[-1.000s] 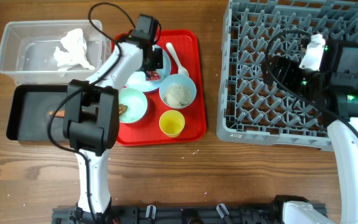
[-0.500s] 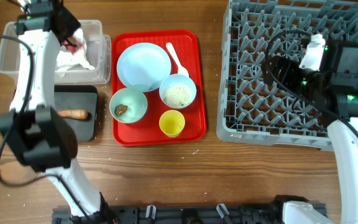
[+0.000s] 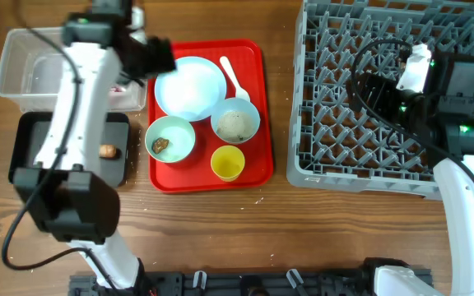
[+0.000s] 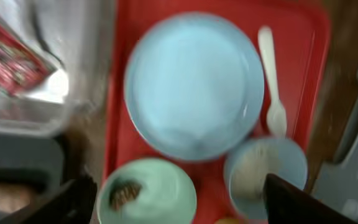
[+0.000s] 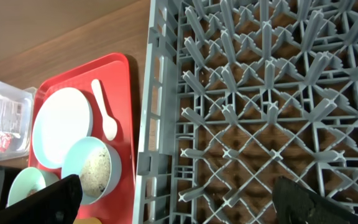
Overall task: Sort waste into correct bins and load items into the dishwasher rack
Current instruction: 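Grasp the rim of the green bowl with the left gripper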
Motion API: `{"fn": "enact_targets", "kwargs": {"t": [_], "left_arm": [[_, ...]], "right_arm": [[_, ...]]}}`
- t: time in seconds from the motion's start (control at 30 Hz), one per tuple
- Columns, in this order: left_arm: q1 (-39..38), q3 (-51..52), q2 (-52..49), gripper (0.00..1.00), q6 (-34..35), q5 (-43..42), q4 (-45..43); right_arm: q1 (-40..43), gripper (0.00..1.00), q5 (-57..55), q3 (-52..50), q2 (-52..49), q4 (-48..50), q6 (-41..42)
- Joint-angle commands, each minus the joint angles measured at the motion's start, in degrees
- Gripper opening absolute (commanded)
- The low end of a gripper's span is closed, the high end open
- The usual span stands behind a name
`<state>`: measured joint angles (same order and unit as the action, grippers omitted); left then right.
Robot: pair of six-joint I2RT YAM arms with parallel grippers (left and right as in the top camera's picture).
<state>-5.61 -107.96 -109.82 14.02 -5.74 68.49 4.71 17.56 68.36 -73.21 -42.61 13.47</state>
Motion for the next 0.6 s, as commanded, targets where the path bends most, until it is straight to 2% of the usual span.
{"fn": "enact_targets", "kwargs": {"t": [0.0,0.17,0.37,0.43,0.57], "left_arm": [[-5.8,9.4,-1.0,0.86,-3.8,0.5,1.2],[-7.8,21.8,-1.0,0.77,-3.8,1.2,-2.8],[-7.8,32.3,-1.0,0.61,-4.7,0.2,-9.8],[-7.8,32.8,-1.0,0.56,-4.7,0.2,-10.5],[-7.8,32.3,-1.0,0.55,-4.8,-0.1,-12.4]], "right_arm": [[0.0,1.00,0.1,0.5,-0.5,0.3,0.4],[0.0,1.00,0.0,0.5,-0.5,0.3,0.4],[0.0,1.00,-0.1,0.5,-0.5,0.1,0.5],[0.0,1.00,-0.1,0.5,-0.5,0.1,0.5],[0.0,1.00,-0.1,0.5,-0.5,0.3,0.7]]}}
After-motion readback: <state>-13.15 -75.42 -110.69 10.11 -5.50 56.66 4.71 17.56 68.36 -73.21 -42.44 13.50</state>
